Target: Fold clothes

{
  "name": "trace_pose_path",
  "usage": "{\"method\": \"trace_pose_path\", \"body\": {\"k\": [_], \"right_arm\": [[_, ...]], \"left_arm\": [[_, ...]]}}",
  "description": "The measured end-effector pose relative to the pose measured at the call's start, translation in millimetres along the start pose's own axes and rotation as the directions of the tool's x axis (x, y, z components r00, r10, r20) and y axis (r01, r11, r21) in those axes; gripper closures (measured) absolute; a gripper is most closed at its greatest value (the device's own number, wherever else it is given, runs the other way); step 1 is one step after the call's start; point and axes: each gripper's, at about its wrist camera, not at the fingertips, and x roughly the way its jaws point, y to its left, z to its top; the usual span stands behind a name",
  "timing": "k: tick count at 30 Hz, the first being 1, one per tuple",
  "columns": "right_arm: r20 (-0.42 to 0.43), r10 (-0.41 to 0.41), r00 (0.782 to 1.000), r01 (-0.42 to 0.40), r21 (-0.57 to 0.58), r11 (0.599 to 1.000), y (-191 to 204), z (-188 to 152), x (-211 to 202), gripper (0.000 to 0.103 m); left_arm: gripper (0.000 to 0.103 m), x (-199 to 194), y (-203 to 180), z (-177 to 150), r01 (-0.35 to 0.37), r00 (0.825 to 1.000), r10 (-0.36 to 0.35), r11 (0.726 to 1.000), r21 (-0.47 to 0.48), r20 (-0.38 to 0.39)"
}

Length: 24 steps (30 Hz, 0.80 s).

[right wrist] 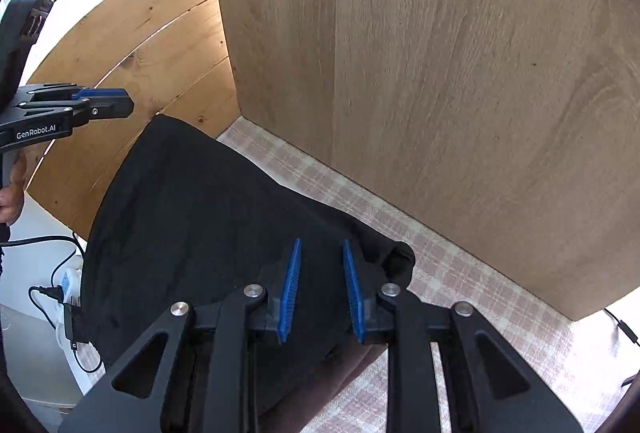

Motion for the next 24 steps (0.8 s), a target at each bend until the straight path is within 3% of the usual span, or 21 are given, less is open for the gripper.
{"method": "trace_pose_path", "body": {"k": [2, 5, 8, 12, 14, 16, 21, 24], "right_arm": [[0.043, 0.025, 0.999, -0.026, 0.025, 0.999, -4.2, 0.0, -6.7, 0.080], [-0.040, -0.015, 0.999, 0.016, 0.015, 1.000, -13.2, 0.0, 12.4, 0.080], [-0.075, -0.038, 0.996, 0.039, 0.018, 0.999, -26.2, -0.4, 19.4, 0.080], [0.033, 0.008, 0.999, -0.010, 0.061, 0.998, -36.9, -11.7, -29.9, 0.080], [0.062, 0.052, 0.997, -0.055, 0.057, 0.997, -37.5, -31.2, -52.8, 0.080], [0.068, 0.048, 0.997, -0.051, 0.038, 0.998, -33.4, -57.4, -68.5, 0.080], [0.031, 0.090, 0.996, -0.091, 0.056, 0.994, -27.2, -107.2, -80.6, 0.080], [0.017, 0.119, 0.993, -0.120, 0.082, 0.989, -25.1, -122.1, -79.4, 0.080]], "left_arm": [[0.077, 5.4, -14.3, -4.7, 0.040, 0.999, -0.041, 0.999, 0.032, 0.011], [0.077, 52.2, -19.0, -13.2, 0.050, 0.995, -0.048, 0.999, 0.020, -0.091], [0.078, 68.8, -10.8, -17.5, 0.005, 0.992, -0.009, 1.000, -0.031, -0.123], [0.081, 13.0, -35.5, -36.5, -0.020, 0.999, 0.023, 0.998, 0.057, -0.036], [0.071, -23.1, -65.0, -61.1, 0.015, 1.000, -0.017, 0.990, 0.143, 0.008], [0.062, -47.0, -100.0, -95.0, 0.054, 0.998, -0.060, 0.973, 0.225, 0.022], [0.055, -72.0, -187.5, -166.1, 0.094, 0.995, -0.101, 0.916, 0.390, -0.004], [0.046, -62.1, -226.4, -183.0, 0.017, 0.999, -0.039, 0.870, 0.494, 0.035]]}}
